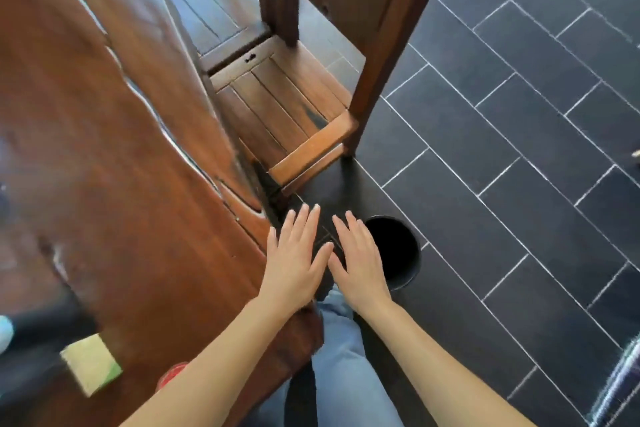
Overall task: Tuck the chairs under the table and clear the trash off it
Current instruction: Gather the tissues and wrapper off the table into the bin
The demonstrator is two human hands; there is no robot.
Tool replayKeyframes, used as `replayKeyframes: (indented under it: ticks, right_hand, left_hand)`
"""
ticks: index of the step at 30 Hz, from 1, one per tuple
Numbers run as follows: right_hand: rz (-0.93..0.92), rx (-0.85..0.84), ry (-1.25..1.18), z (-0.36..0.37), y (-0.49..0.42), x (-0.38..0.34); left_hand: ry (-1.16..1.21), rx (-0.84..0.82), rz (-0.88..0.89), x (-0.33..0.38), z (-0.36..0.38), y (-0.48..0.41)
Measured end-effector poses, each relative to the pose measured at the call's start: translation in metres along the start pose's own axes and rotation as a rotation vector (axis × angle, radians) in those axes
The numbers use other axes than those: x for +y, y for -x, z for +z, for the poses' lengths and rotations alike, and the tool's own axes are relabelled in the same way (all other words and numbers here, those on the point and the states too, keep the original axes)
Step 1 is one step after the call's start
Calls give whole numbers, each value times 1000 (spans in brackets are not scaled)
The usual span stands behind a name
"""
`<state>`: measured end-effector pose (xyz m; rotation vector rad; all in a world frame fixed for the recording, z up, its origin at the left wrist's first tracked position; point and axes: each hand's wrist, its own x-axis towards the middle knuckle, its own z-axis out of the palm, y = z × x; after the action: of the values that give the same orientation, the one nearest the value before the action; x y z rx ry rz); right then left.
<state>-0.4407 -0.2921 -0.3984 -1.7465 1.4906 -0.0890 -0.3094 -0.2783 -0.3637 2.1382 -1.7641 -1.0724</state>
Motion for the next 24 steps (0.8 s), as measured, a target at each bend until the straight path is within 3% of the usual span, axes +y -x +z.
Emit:
replayKeyframes:
  ticks: [8,13,19,24]
  right_hand:
    - [-261,-10,20,54,17,-119]
    - [-331,-179,19,106,30,-185]
    - [-428,-423,47,174,57,-230]
    - [-424,-459,124,211,67,-240]
  left_hand:
    - [11,274,-117,-89,-82,103]
    - [49,417,-304,-145,-93,156]
    - [188,542,-396,-206,-93,208]
    - [259,760,-476,-256,-92,245]
